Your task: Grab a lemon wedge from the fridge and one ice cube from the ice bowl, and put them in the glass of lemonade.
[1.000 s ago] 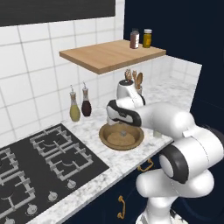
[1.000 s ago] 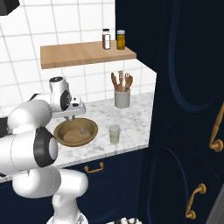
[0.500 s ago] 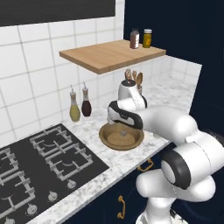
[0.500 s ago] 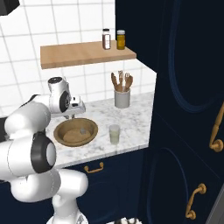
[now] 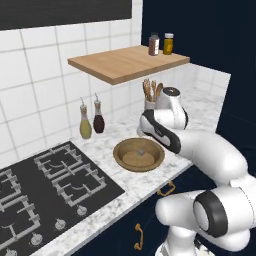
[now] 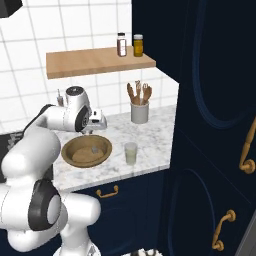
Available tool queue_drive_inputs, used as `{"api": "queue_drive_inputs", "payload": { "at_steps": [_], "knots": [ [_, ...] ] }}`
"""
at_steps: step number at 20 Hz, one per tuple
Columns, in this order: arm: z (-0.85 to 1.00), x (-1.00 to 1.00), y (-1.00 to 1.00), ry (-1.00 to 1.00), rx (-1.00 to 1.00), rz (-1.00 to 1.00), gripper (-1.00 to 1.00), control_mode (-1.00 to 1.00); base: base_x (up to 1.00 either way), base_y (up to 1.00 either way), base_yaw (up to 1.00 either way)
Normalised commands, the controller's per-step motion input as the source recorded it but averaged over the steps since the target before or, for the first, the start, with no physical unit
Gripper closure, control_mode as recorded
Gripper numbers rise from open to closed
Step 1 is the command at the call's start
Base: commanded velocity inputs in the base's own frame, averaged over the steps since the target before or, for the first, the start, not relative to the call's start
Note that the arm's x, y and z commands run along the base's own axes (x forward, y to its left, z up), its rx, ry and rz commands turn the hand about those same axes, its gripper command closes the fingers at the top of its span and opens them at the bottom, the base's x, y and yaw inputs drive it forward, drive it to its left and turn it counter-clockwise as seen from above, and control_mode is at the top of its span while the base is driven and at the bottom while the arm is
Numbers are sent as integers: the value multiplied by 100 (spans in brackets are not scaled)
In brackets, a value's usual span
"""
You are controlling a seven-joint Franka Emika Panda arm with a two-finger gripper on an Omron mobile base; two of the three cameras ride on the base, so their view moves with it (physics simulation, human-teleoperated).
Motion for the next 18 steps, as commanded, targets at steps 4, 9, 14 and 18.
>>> {"api": "queue_drive_inputs", "payload": {
  "at_steps": [4, 9, 14, 18],
  "knots": [
    [26, -29, -95, -5, 0, -16, 100, -100, 0, 0, 0],
    [24, 3, -67, 3, -11, -21, 100, -100, 0, 0, 0],
    [9, 24, -47, 7, 1, -14, 100, -100, 0, 0, 0],
    [-14, 26, -59, 4, 7, -9, 100, -100, 0, 0, 0]
  ]
}}
